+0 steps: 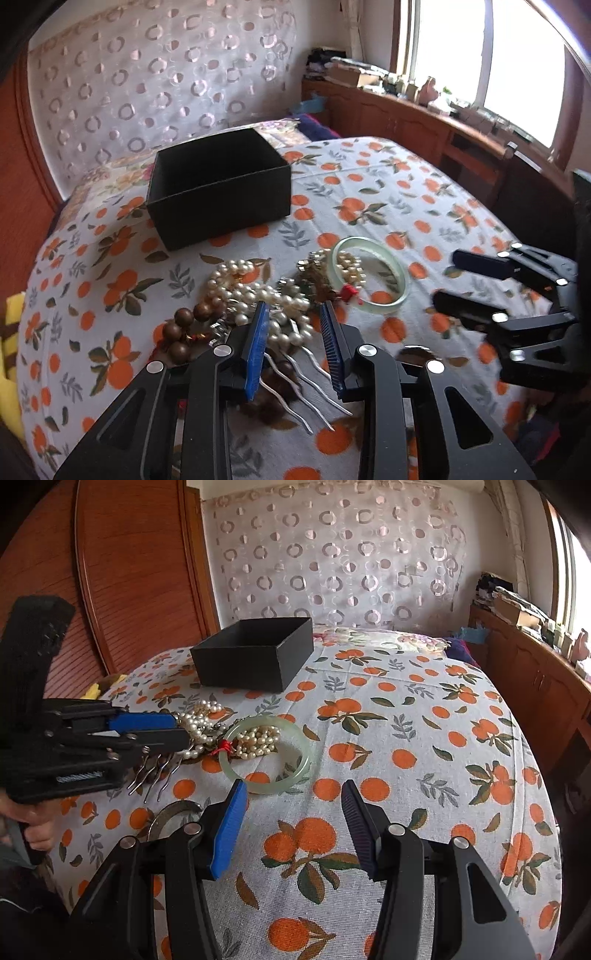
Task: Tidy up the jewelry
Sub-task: 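Move the left tool down over the pearl necklaces in the pile, then close the left tool on the white pearl necklace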
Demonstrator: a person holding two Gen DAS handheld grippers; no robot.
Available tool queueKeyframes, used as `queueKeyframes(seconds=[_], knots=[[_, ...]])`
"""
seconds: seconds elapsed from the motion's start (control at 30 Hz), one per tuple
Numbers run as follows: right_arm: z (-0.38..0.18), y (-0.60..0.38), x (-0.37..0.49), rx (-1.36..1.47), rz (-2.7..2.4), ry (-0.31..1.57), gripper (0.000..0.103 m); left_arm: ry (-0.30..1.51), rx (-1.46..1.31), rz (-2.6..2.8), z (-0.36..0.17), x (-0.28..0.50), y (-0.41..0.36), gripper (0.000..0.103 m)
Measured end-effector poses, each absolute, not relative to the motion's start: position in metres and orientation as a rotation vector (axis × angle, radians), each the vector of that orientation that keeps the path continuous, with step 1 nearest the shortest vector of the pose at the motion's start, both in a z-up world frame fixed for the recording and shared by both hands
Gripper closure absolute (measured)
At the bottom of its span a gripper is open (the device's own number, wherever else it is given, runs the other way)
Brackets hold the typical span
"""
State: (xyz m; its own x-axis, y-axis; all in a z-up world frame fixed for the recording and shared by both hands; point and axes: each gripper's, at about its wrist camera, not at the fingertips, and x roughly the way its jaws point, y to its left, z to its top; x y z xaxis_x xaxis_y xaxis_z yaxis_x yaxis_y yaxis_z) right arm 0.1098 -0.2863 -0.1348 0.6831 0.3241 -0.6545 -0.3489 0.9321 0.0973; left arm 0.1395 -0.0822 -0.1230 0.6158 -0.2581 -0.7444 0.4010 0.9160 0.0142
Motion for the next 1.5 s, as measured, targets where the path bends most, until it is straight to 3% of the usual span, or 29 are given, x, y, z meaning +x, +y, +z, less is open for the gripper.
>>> queueKeyframes(seconds=[0.23,0.43,0.9,1.03,1.2,1.37,1.4,1.43,1.5], knots=[[-0.134,-0.288,0.11,-0.021,0.38,0.72,0.047,0.811,0.271,-0.35,-0.128,0.14,-0.085,0.076],[-0.134,-0.288,0.109,-0.021,0.381,0.719,0.047,0.814,0.239,-0.373,-0.123,0.14,-0.075,0.103],[-0.134,-0.288,0.108,-0.025,0.378,0.72,0.047,0.723,0.17,-0.386,-0.08,0.125,-0.057,0.103],[-0.135,-0.288,0.108,-0.023,0.379,0.72,0.047,0.776,0.217,-0.377,-0.098,0.135,-0.064,0.085],[-0.135,-0.288,0.108,-0.023,0.378,0.719,0.047,0.846,0.236,-0.367,-0.123,0.147,-0.065,0.084],[-0.134,-0.288,0.108,-0.025,0.378,0.72,0.047,0.845,0.242,-0.381,-0.124,0.148,-0.066,0.084],[-0.135,-0.288,0.108,-0.025,0.378,0.72,0.047,0.844,0.243,-0.38,-0.124,0.148,-0.066,0.087],[-0.135,-0.288,0.108,-0.024,0.378,0.72,0.047,0.842,0.25,-0.368,-0.124,0.147,-0.065,0.096],[-0.135,-0.288,0.108,-0.024,0.378,0.72,0.047,0.847,0.228,-0.392,-0.123,0.148,-0.064,0.098]])
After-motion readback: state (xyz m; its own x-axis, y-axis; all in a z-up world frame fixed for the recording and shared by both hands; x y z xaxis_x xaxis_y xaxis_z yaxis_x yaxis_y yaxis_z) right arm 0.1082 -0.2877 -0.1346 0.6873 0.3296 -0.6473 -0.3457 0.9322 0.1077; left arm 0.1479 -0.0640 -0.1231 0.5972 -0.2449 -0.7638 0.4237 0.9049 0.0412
